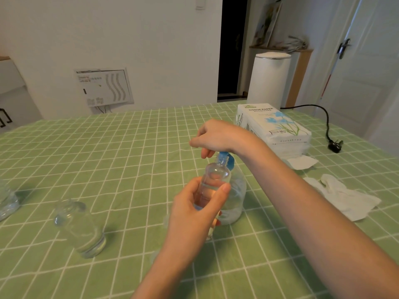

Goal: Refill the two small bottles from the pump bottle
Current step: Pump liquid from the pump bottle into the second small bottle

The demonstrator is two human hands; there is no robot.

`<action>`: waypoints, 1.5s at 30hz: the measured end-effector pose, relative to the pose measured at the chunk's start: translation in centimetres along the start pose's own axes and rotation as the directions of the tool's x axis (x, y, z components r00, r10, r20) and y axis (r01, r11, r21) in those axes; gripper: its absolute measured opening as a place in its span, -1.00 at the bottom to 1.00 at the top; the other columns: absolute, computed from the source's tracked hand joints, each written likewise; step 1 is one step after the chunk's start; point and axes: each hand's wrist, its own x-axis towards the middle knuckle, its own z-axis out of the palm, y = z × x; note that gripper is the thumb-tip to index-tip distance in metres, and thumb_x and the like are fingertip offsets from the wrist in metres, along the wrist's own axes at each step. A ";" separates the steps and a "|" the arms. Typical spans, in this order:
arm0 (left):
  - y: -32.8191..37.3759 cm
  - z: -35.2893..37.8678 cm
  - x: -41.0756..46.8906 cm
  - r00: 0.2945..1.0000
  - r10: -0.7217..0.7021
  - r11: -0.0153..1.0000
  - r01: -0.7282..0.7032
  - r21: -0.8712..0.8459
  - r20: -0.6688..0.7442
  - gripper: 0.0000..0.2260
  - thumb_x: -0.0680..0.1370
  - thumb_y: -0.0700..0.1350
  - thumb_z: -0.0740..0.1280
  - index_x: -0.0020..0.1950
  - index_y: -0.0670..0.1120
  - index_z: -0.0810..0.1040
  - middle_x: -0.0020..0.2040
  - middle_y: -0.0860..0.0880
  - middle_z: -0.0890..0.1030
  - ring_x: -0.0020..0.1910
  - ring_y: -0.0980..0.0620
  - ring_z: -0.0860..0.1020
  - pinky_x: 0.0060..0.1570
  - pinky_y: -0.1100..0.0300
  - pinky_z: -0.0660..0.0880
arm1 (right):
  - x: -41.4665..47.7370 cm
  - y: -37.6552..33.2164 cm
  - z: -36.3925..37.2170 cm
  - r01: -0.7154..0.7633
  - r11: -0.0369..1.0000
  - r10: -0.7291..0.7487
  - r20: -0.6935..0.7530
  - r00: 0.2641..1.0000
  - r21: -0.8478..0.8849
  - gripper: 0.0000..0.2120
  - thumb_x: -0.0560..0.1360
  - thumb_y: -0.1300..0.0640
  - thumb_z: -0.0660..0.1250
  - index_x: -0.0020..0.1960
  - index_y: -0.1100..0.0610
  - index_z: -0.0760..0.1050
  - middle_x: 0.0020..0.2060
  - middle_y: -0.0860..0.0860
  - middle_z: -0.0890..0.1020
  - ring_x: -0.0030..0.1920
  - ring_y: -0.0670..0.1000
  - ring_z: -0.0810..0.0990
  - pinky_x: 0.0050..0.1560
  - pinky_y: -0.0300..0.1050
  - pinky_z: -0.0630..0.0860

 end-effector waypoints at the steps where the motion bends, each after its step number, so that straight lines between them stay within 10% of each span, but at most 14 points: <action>1: -0.1 0.0 0.0 1.000 -0.002 1.000 0.002 0.002 -0.005 -0.68 0.25 0.20 0.37 -0.13 0.04 0.62 -0.29 0.03 0.64 -0.39 0.19 0.52 -0.41 0.33 0.52 | 0.0 0.1 0.1 -0.007 1.000 0.007 0.002 1.000 0.001 -0.67 0.52 0.00 0.24 0.11 0.23 0.53 -0.10 0.10 0.70 0.02 0.12 0.66 -0.08 -0.09 0.52; 45: -0.1 0.1 0.0 1.000 -0.004 1.000 0.004 -0.003 -0.009 -0.67 0.25 0.16 0.37 -0.13 -0.02 0.62 -0.26 -0.12 0.62 -0.38 0.13 0.50 -0.42 0.31 0.53 | -0.1 0.0 -0.1 -0.039 0.999 0.039 -0.015 0.999 0.020 -0.68 0.52 0.05 0.23 0.10 0.27 0.52 -0.04 0.16 0.68 0.06 0.15 0.64 0.01 -0.01 0.55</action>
